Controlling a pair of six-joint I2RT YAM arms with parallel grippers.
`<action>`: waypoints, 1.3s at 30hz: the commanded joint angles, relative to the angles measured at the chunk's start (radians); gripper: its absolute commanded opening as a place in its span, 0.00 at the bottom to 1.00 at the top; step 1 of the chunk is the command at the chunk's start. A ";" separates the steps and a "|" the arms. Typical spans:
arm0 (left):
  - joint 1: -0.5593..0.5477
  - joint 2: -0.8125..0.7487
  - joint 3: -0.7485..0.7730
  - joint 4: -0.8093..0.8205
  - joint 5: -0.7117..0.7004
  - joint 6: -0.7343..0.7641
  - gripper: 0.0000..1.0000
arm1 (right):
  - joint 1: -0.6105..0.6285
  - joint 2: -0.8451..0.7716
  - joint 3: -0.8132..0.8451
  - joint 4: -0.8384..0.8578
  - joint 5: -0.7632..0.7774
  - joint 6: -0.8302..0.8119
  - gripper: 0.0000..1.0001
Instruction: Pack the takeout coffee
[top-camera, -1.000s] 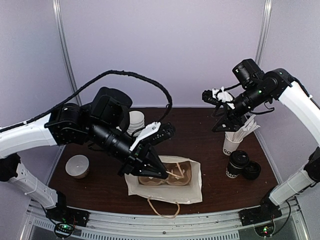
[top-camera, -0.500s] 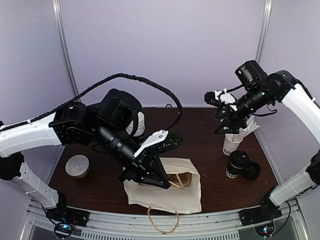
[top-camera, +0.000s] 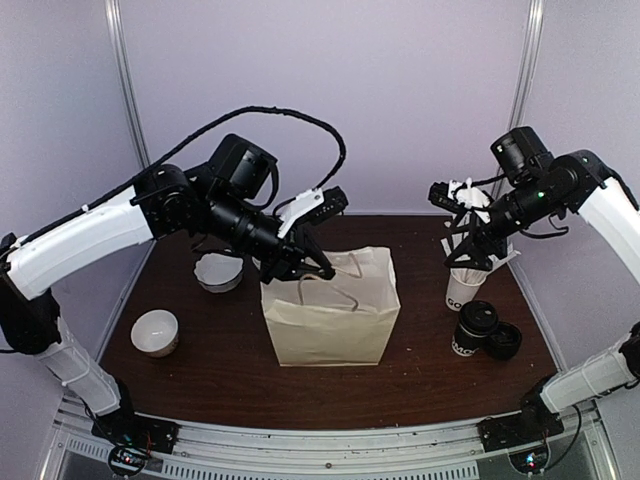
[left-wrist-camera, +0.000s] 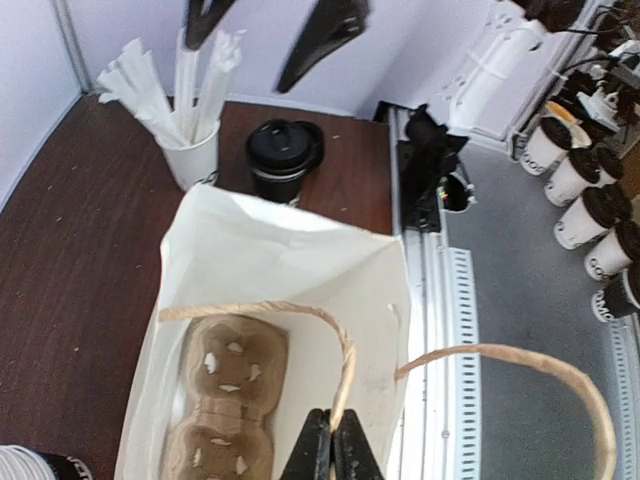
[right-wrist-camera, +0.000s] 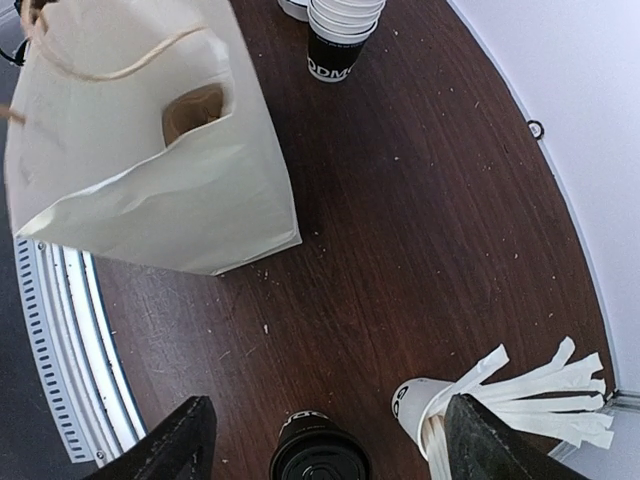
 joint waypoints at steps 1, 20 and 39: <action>0.059 0.047 0.037 0.044 -0.083 0.038 0.15 | -0.023 -0.062 -0.046 0.004 0.027 0.016 0.82; 0.134 -0.100 0.022 0.023 -0.460 0.258 0.80 | -0.067 -0.149 -0.229 -0.127 0.162 -0.083 0.78; 0.199 -0.268 -0.354 0.377 -0.527 0.129 0.97 | -0.135 0.014 -0.296 -0.125 0.380 -0.077 0.80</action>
